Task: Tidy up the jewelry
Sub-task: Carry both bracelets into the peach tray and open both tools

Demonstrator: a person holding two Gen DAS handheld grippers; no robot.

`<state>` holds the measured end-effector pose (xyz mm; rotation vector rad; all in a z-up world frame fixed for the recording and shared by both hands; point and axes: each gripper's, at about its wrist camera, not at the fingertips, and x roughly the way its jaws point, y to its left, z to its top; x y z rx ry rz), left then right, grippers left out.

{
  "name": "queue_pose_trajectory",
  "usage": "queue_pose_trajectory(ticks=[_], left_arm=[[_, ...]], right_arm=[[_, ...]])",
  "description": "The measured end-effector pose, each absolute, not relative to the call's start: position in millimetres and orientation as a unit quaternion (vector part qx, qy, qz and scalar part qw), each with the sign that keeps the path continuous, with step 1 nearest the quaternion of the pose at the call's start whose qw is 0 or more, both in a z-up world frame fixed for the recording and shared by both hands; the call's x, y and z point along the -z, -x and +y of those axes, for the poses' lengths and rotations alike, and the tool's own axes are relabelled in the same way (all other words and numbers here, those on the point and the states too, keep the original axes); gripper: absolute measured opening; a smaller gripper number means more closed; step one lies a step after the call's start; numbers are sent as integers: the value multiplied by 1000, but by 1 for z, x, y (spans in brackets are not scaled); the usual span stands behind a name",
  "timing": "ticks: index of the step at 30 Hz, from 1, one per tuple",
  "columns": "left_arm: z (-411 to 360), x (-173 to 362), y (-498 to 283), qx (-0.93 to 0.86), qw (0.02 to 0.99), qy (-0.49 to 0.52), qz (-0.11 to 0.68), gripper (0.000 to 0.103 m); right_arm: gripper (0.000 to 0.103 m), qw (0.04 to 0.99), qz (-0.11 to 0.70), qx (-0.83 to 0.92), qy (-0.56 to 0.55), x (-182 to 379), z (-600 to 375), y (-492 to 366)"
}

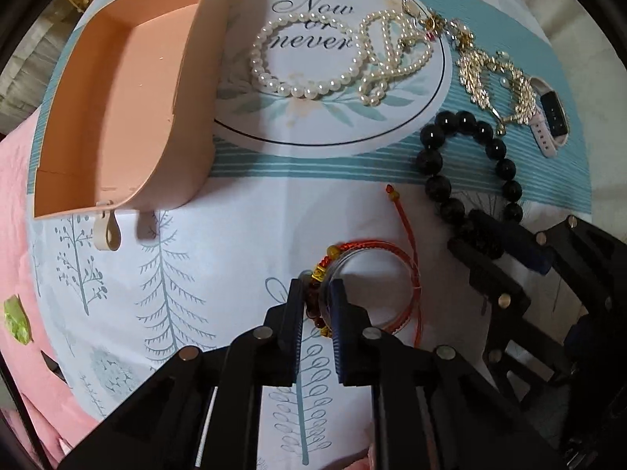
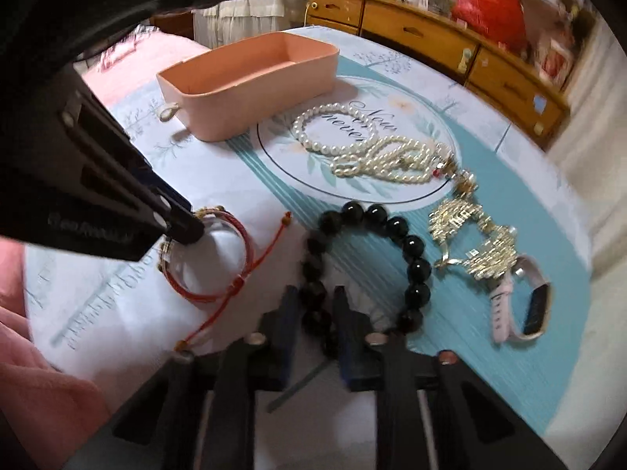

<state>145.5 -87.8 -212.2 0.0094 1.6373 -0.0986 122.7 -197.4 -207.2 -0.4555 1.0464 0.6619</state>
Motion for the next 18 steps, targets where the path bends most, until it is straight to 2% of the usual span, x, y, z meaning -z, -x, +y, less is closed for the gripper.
queue_pose_trajectory(ticks=[4, 9, 18], left_arm=[[-78, 213, -151, 55, 681, 0, 730, 11], [-56, 183, -154, 70, 697, 9, 713, 11], [-6, 106, -160, 142, 737, 12, 661, 11]], right_arm=[[15, 796, 504, -287, 171, 207, -199, -126], [15, 789, 555, -264, -1, 199, -212, -137], [15, 803, 515, -212, -214, 152, -203, -133]])
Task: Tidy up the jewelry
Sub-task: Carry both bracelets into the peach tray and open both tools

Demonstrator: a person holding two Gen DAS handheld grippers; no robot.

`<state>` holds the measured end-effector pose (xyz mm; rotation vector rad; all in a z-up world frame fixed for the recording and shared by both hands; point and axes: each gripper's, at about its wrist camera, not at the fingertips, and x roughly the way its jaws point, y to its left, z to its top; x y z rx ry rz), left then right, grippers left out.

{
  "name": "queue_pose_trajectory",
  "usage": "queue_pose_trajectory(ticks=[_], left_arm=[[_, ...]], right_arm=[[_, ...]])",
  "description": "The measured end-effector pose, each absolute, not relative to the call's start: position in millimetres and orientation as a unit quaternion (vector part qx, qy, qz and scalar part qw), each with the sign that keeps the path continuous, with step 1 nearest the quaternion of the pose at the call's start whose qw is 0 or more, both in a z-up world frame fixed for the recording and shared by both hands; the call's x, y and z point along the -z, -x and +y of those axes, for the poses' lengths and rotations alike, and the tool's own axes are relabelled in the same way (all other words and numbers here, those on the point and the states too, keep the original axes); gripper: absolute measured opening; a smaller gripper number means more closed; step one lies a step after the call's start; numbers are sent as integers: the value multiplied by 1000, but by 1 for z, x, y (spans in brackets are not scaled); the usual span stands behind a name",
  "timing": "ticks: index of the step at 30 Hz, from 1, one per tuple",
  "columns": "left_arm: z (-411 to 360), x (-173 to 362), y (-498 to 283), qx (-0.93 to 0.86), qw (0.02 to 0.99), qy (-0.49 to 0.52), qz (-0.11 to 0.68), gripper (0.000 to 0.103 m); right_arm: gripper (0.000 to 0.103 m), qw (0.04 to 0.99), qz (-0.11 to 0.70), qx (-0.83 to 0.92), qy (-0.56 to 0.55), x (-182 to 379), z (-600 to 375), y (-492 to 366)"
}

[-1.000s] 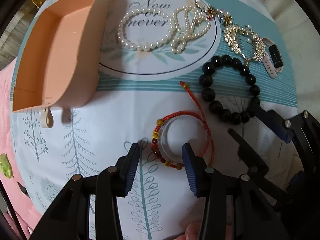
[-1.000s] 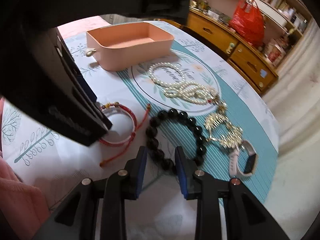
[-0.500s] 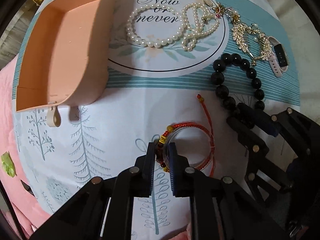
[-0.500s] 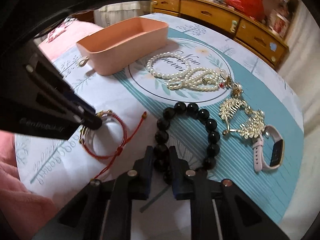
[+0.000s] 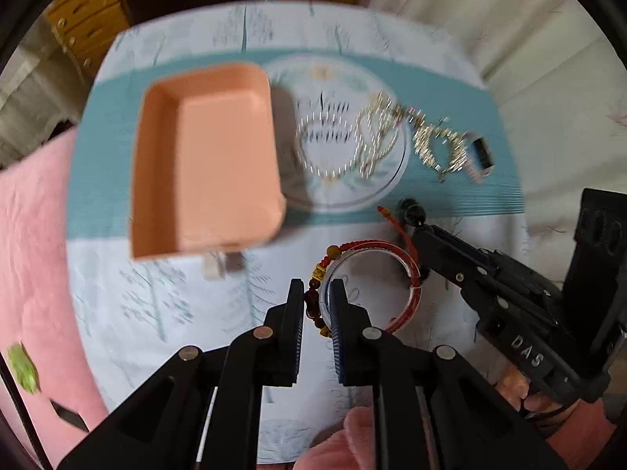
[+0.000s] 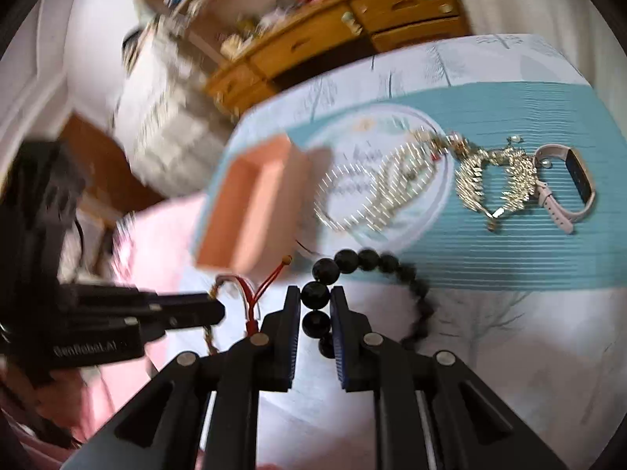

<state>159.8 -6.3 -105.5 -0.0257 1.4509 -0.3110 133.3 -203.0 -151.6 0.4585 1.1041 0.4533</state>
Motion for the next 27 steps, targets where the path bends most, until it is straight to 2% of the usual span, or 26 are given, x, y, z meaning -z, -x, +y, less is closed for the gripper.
queue_pose_trajectory(ticks=[7, 15, 25, 26, 27], left_arm=[[41, 78, -181, 180, 758, -6, 627, 11], [93, 85, -241, 178, 788, -23, 589, 11], [117, 114, -283, 192, 801, -32, 566, 11], [116, 117, -284, 193, 798, -32, 570, 17], [116, 122, -287, 190, 792, -34, 580, 37]], right_arm=[[15, 832, 446, -156, -291, 112, -169, -131], [15, 858, 378, -144, -316, 94, -112, -145], [15, 870, 374, -118, -297, 104, -61, -153], [16, 871, 382, -107, -291, 107, -57, -154], [16, 870, 391, -95, -284, 111, -54, -156]])
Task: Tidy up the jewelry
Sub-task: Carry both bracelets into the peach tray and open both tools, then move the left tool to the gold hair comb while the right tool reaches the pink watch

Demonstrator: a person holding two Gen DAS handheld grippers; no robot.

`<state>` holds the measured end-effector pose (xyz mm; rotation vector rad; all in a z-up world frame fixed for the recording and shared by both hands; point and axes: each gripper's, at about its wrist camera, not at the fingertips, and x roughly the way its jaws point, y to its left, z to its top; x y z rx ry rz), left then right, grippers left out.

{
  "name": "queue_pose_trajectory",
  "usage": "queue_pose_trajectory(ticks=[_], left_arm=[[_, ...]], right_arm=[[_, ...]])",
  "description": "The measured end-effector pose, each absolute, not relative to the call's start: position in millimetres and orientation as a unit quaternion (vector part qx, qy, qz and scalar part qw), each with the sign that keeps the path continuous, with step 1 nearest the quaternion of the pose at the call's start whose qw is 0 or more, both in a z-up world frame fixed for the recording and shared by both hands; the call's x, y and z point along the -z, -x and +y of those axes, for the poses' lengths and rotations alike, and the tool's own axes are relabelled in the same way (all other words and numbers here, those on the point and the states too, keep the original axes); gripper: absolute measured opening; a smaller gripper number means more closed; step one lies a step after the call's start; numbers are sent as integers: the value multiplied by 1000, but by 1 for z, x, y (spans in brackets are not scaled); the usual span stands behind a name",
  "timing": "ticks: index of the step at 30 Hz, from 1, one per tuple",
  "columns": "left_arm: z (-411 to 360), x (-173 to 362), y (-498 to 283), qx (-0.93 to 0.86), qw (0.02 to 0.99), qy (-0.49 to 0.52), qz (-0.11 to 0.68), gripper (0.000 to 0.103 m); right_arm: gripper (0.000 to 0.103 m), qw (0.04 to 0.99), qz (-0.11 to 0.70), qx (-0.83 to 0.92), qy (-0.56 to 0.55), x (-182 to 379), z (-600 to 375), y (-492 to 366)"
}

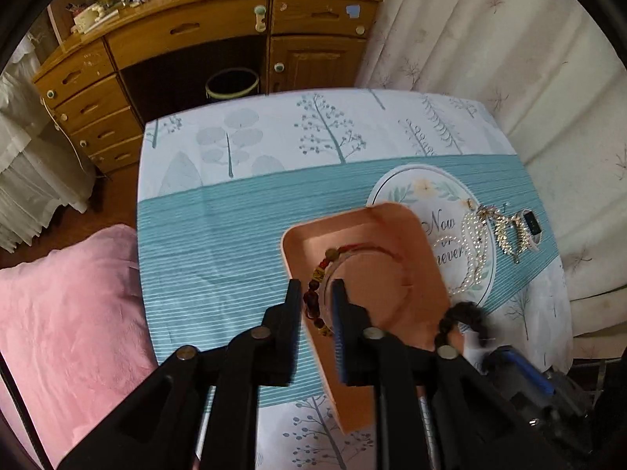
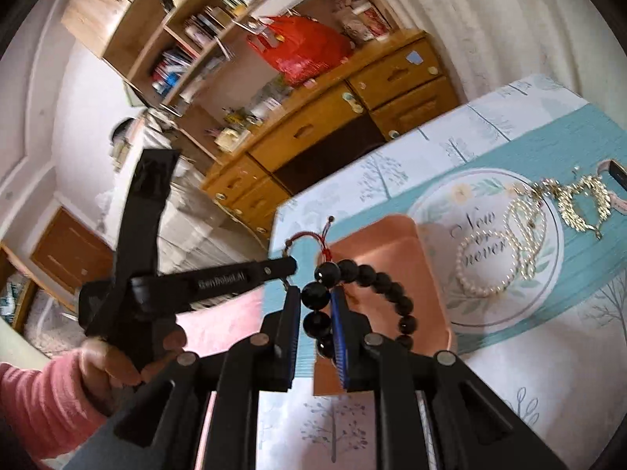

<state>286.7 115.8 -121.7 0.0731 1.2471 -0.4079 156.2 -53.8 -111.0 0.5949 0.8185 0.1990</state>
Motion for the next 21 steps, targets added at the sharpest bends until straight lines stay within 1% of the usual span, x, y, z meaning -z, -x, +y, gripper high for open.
queue_pose_trajectory(ticks=[2, 4, 5, 6, 8, 11, 14, 21], left_arm=[[113, 126, -286, 181, 787, -37, 588, 62], [114, 123, -282, 179, 793, -34, 582, 64], [113, 121, -281, 180, 794, -38, 580, 68], [112, 118, -280, 180, 795, -43, 578, 75], [108, 115, -277, 180, 799, -53, 572, 83], [101, 114, -268, 178, 796, -72, 574, 85], [92, 116, -250, 184, 786, -92, 582, 85], [57, 115, -187, 218, 771, -182, 570, 85]], right_arm=[[20, 864, 416, -73, -273, 117, -50, -159], [24, 864, 425, -59, -264, 118, -50, -157], [32, 866, 422, -58, -262, 116, -50, -155], [43, 868, 420, -57, -259, 116, -51, -153], [54, 874, 415, -51, -248, 112, -54, -145], [56, 878, 418, -41, -229, 114, -58, -134], [64, 871, 443, -23, -211, 127, -63, -126], [66, 853, 493, 18, -172, 156, -92, -95]])
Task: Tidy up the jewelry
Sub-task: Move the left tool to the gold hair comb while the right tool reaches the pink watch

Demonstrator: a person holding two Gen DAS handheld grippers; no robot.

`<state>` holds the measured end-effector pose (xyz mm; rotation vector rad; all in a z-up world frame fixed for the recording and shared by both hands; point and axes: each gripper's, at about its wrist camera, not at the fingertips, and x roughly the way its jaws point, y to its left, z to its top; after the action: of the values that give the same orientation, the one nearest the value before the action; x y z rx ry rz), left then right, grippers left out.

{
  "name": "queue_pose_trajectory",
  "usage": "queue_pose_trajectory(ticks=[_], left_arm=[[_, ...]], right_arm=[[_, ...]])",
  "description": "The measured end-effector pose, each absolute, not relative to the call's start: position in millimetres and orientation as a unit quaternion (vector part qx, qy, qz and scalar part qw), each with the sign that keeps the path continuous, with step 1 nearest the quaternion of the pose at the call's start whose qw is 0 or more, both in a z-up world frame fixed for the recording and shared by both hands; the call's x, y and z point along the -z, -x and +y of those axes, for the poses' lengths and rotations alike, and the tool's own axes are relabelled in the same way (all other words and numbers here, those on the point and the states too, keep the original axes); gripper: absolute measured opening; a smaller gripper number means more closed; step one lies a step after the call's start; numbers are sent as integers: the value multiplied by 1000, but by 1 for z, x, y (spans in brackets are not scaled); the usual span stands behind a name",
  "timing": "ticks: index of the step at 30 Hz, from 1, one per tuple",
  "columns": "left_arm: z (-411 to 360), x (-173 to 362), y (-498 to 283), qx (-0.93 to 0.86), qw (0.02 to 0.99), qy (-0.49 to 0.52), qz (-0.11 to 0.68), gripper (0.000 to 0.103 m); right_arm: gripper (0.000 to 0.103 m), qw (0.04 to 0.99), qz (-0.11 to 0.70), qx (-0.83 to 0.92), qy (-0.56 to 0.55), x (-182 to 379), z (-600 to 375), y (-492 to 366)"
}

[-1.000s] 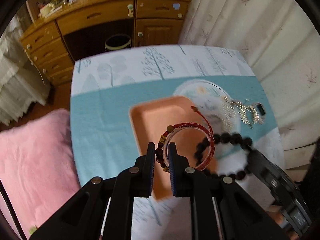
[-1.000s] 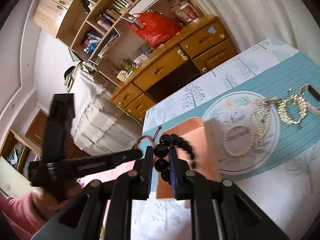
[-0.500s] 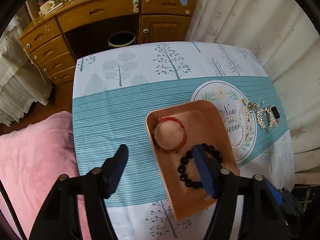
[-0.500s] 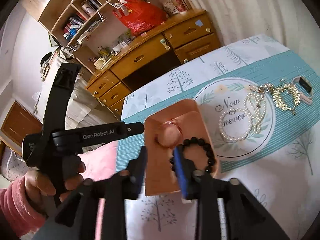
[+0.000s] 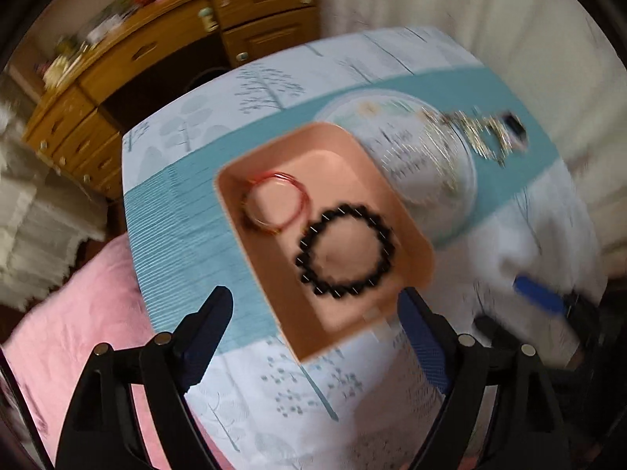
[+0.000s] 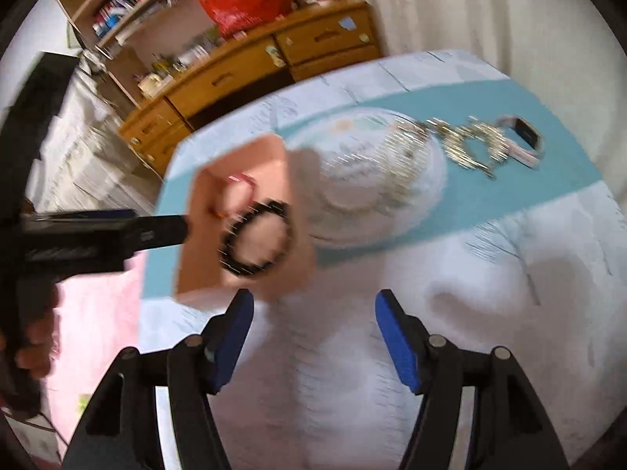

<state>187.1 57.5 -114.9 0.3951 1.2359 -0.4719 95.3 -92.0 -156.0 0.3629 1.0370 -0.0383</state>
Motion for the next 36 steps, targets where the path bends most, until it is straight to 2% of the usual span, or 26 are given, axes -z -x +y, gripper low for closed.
queue_pose_trajectory(ticks=[6, 13, 17, 22, 29, 36], left_arm=[[22, 135, -136, 230, 726, -236, 603, 85], [-35, 151, -117, 219, 694, -200, 656, 88], [-69, 158, -129, 196, 696, -189, 664, 89], [-99, 165, -155, 193, 704, -108, 675, 89], [-129, 173, -193, 189, 729, -54, 655, 89], [-146, 181, -219, 195, 737, -21, 647, 89]], right_arm=[[71, 835, 537, 47, -108, 170, -140, -81], [71, 821, 568, 52, -30, 172, -207, -80], [81, 818, 573, 48, 25, 173, -238, -86], [81, 821, 563, 18, 89, 173, -270, -101], [81, 835, 522, -40, 170, 174, -288, -125], [81, 854, 491, -76, 156, 186, -300, -149]])
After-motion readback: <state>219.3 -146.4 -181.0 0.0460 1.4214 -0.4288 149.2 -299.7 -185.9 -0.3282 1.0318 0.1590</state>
